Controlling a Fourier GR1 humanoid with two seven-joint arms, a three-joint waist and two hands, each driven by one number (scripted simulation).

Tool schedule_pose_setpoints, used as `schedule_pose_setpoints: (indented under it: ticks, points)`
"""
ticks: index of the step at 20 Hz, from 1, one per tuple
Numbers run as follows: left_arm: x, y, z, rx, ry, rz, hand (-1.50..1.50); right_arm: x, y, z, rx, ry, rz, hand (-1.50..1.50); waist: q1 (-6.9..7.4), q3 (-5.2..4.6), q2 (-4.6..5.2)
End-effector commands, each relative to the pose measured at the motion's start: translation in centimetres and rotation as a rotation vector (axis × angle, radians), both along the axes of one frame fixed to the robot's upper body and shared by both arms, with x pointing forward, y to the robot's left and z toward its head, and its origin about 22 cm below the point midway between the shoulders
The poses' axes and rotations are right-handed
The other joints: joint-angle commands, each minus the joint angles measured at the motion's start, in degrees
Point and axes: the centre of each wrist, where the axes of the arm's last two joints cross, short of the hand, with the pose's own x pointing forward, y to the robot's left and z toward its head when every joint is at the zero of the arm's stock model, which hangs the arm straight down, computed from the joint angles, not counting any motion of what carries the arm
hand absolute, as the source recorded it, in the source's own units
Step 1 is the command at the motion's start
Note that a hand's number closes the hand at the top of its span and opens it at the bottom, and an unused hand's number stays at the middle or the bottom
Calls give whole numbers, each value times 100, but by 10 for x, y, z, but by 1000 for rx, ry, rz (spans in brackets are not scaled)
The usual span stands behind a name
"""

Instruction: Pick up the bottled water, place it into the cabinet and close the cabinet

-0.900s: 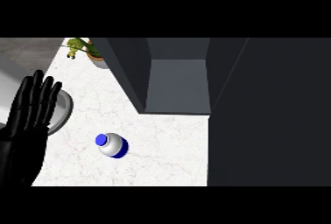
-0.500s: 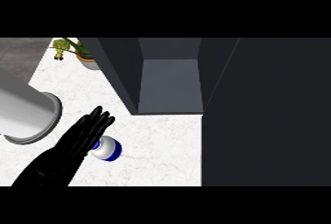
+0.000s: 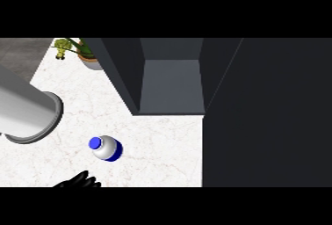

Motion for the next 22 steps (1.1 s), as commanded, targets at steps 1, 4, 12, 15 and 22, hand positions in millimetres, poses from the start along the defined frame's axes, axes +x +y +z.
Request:
schedule_pose_setpoints:
  ticks: [1,4,12,15,22]
  points:
    - [-26,18,32,-21,33,-77,-150,-31,-2,16,24,15,24,-150,16,3,-7]
    - [-32,26,25,-6,25,-77,-150,-36,-12,26,3,11,17,-150,33,1,-5]
    - [-40,47,38,-18,30,-52,-150,-34,-14,22,22,15,10,-150,40,8,-15]
    - [-42,57,31,-24,26,-22,-150,-45,-10,32,22,23,17,-150,55,-1,-21]
    - [-51,64,39,-5,54,2,-150,-43,-24,27,17,13,11,-150,27,11,-11]
